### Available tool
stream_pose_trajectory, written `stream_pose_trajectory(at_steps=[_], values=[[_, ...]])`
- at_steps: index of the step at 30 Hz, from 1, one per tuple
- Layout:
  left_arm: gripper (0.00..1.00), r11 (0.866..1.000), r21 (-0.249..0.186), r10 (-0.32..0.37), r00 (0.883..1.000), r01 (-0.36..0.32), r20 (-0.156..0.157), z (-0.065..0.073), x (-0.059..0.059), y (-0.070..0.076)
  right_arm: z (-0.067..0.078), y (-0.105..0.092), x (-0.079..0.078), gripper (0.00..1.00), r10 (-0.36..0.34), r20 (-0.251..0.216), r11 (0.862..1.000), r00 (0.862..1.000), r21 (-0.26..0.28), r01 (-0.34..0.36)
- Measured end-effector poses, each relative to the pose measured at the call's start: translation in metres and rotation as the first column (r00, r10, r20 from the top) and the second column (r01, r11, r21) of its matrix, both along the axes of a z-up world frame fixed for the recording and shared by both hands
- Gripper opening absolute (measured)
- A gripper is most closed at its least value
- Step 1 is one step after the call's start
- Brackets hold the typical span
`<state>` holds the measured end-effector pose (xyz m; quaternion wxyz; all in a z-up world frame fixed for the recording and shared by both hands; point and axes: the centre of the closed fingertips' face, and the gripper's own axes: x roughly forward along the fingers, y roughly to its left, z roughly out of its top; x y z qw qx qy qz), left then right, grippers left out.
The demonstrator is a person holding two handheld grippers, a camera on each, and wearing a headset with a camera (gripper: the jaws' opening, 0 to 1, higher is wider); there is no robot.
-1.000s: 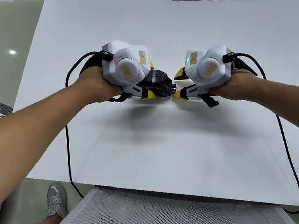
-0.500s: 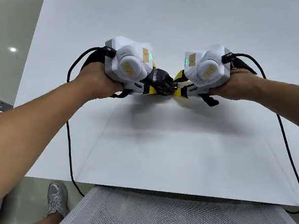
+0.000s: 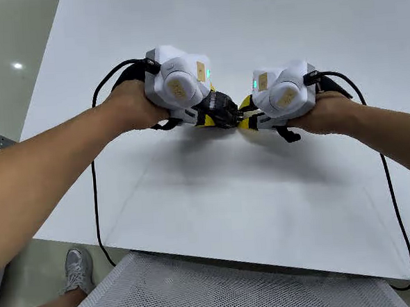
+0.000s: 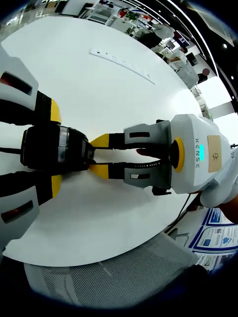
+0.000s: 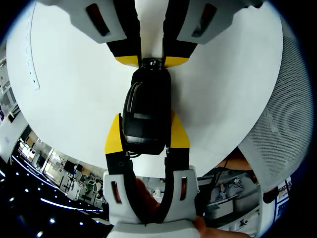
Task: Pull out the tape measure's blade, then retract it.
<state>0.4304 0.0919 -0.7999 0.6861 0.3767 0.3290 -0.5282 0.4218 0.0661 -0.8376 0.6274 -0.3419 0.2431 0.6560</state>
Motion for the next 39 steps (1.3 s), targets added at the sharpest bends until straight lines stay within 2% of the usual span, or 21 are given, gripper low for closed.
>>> stream_pose_trajectory(at_steps=[8,15,20,39], values=[[0.31,1.0,0.013,-0.01,1.0,0.009,0.001,0.0,0.0,-0.001,0.001,-0.003,-0.001,0.1,0.055,0.039,0.998,0.998,-0.017,-0.055],[0.31,1.0,0.023,-0.012,1.0,0.012,0.006,0.0,-0.001,-0.002,0.002,-0.004,-0.001,0.09,0.065,0.026,0.998,0.998,-0.016,-0.064],[0.31,1.0,0.031,-0.006,1.0,0.006,-0.004,0.0,0.0,-0.002,0.002,-0.006,-0.001,0.09,0.067,0.014,0.998,0.998,-0.02,-0.066],[0.3,1.0,0.009,0.009,1.0,-0.009,-0.006,-0.001,0.0,-0.002,0.002,-0.025,0.002,0.09,0.055,0.011,0.998,0.998,-0.041,-0.055]])
